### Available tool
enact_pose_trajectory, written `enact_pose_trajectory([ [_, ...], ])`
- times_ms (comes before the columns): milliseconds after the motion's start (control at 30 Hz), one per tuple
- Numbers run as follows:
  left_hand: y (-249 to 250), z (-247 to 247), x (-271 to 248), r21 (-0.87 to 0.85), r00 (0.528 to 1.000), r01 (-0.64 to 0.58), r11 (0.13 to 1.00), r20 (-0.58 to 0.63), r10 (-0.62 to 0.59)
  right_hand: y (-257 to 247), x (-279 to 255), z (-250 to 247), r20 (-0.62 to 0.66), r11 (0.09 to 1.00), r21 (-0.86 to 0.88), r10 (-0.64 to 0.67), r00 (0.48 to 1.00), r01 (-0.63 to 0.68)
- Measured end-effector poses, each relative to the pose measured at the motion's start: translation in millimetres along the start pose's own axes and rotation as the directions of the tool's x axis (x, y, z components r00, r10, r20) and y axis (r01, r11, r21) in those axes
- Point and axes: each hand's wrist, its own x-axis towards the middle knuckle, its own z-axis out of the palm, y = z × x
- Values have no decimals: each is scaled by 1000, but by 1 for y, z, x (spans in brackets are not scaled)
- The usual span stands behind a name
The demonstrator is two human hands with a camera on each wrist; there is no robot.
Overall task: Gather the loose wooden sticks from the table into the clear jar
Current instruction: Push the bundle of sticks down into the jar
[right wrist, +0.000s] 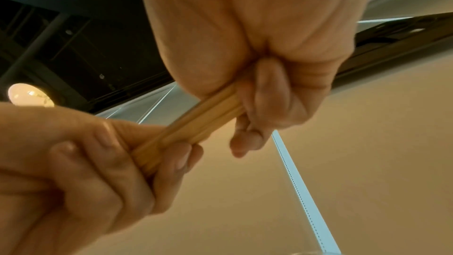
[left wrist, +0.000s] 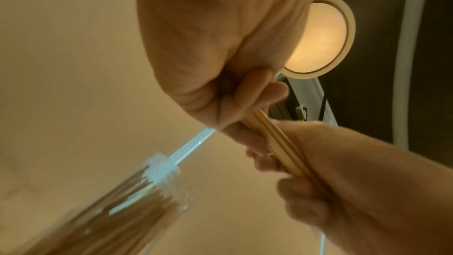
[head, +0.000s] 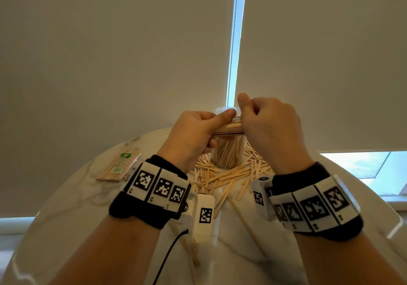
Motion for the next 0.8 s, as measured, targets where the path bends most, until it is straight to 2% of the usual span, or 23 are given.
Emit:
enact_pose_trajectory([
  [100,-4,4,2,-84,995,-5,996,-104,-4,0,3,-1,-44,986,167,-7,999,14],
  [167,-4,2,4,-94,989,-11,996,-150,-3,2,4,-1,-77,995,83,-55,996,62],
  [233,-3,-1,3,-75,990,-18,997,-144,7,1,1,1,-28,989,-93,-114,993,111],
  [300,-1,0,2,-47,991,-8,999,-131,2,1,-2,5,17,967,-228,-111,994,112],
  [367,3,2,2,-69,987,64,996,-141,-73,4,-2,6,25,963,-262,-65,998,69],
  [467,7,-4,6,-185,960,147,972,-208,-185,12,2,5,40,982,-186,-4,999,11],
  [533,7,-7,6,-344,959,143,928,-183,-215,13,3,5,51,990,-142,21,998,-13],
  [600,9,-4,1,-455,973,149,878,-90,-212,8,1,8,67,991,-136,3,998,6],
  [667,8,3,-1,-460,977,157,874,-54,-204,4,-1,13,51,984,-176,-19,999,27],
  [800,3,11,-1,-442,979,134,887,-76,-186,5,0,12,33,978,-206,-9,999,16],
])
